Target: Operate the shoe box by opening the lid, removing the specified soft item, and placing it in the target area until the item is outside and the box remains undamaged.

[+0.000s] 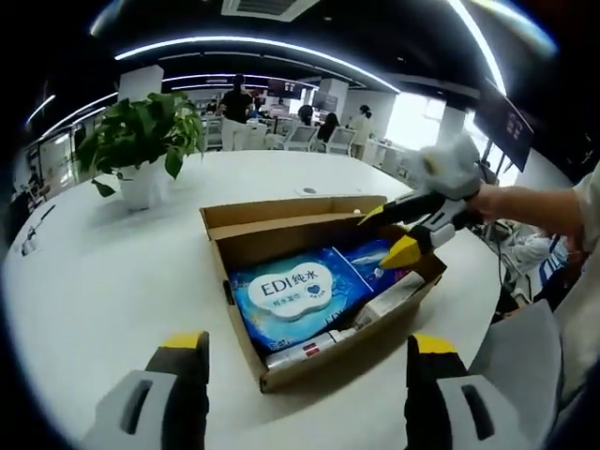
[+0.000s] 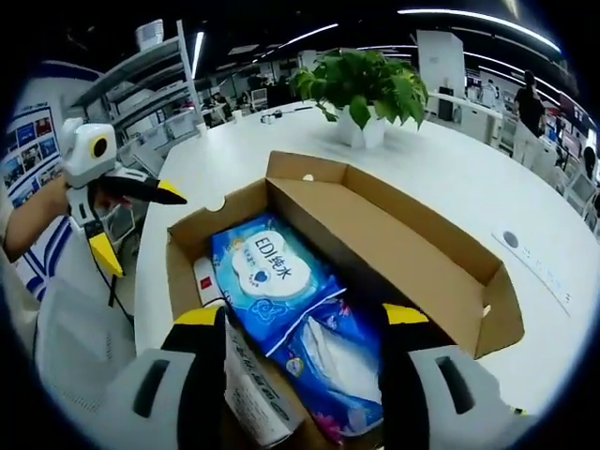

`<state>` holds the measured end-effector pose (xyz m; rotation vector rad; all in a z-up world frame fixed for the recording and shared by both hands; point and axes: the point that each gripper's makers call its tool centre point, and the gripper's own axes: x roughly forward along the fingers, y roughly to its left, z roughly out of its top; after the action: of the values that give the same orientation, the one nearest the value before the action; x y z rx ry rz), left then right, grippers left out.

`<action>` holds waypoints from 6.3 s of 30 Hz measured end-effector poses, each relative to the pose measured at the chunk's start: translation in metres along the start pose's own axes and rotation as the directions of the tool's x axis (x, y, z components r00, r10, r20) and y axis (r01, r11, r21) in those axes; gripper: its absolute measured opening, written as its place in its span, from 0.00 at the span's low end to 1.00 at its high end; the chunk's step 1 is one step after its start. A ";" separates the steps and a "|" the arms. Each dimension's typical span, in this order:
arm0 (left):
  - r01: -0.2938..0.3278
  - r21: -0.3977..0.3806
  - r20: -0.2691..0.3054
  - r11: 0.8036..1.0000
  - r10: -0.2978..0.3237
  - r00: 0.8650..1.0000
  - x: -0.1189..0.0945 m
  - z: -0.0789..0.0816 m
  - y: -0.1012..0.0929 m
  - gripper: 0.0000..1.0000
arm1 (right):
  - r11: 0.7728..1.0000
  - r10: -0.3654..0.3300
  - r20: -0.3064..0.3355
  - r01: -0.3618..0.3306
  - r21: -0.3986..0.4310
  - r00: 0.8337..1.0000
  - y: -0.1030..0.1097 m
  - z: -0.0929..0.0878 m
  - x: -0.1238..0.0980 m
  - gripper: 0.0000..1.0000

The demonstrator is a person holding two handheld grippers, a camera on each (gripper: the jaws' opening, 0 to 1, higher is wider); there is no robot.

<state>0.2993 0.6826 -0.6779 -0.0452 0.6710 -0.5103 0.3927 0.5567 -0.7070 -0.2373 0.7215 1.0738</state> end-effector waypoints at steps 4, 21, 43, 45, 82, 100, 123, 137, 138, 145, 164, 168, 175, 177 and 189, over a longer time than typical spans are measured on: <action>-0.010 -0.009 0.010 1.000 0.010 1.000 -0.002 0.000 0.004 0.83 | 1.000 0.004 -0.012 -0.004 0.018 1.000 -0.001 0.000 0.010 0.54; -0.046 -0.054 0.041 0.998 0.048 0.998 -0.002 0.005 0.017 0.61 | 0.975 -0.023 -0.068 0.037 0.217 0.997 -0.019 -0.007 0.044 0.35; -0.056 -0.085 0.051 0.995 0.061 0.997 0.002 0.002 0.014 0.46 | 0.975 -0.135 -0.036 0.139 0.171 0.990 -0.028 0.000 0.047 0.07; -0.060 -0.080 0.053 0.995 0.064 0.997 0.001 0.002 0.014 0.45 | 0.972 -0.142 -0.030 0.145 0.182 0.989 -0.027 0.002 0.044 0.07; -0.045 -0.010 -0.051 0.999 0.044 0.998 0.038 0.025 0.004 0.33 | 0.939 -0.255 0.093 0.223 0.263 0.963 -0.038 0.015 -0.036 0.03; 0.019 0.025 -0.191 1.000 -0.013 0.981 0.085 0.019 -0.006 0.33 | 0.932 -0.268 0.081 0.237 0.275 0.960 -0.052 0.002 -0.056 0.03; 0.130 -0.271 -0.294 0.954 -0.210 0.932 0.128 -0.010 -0.031 0.13 | 0.927 -0.275 0.081 0.242 0.287 0.958 -0.059 -0.013 -0.061 0.02; 0.112 -0.274 -0.290 0.955 -0.193 0.937 0.126 -0.003 -0.028 0.02 | 0.913 -0.276 0.108 0.226 0.340 0.955 -0.057 -0.012 -0.066 0.02; 0.103 -0.279 -0.291 0.955 -0.187 0.938 0.123 -0.001 -0.029 0.02 | 0.911 -0.276 0.113 0.222 0.347 0.955 -0.056 -0.011 -0.067 0.02; 0.101 -0.252 -0.280 0.963 -0.172 0.944 0.113 0.008 -0.031 0.01 | 0.903 -0.275 0.137 0.207 0.377 0.951 -0.055 -0.005 -0.075 0.02; 0.119 -0.242 -0.221 0.963 -0.174 0.960 0.079 0.042 -0.058 0.01 | 0.900 -0.275 0.198 0.179 0.398 0.941 -0.051 0.018 -0.103 0.01; 0.126 -0.234 -0.214 0.964 -0.178 0.961 0.076 0.050 -0.066 0.01 | 0.896 -0.287 0.206 0.185 0.405 0.936 -0.056 0.020 -0.113 0.01; 0.151 -0.219 -0.194 0.964 -0.195 0.962 0.075 0.066 -0.083 0.01 | 0.889 -0.305 0.219 0.195 0.414 0.927 -0.063 0.021 -0.132 0.00; 0.162 -0.218 -0.188 0.963 -0.204 0.961 0.076 0.069 -0.089 0.01 | 0.887 -0.311 0.221 0.200 0.416 0.924 -0.066 0.019 -0.138 0.00; 0.211 -0.198 -0.187 0.957 -0.248 0.951 0.089 0.080 -0.121 0.01 | 0.873 -0.341 0.204 0.229 0.430 0.918 -0.083 0.003 -0.168 0.00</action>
<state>0.3537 0.5255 -0.6423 -0.2418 0.9239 -0.6859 0.4188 0.3985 -0.6107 0.1534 0.6142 0.6357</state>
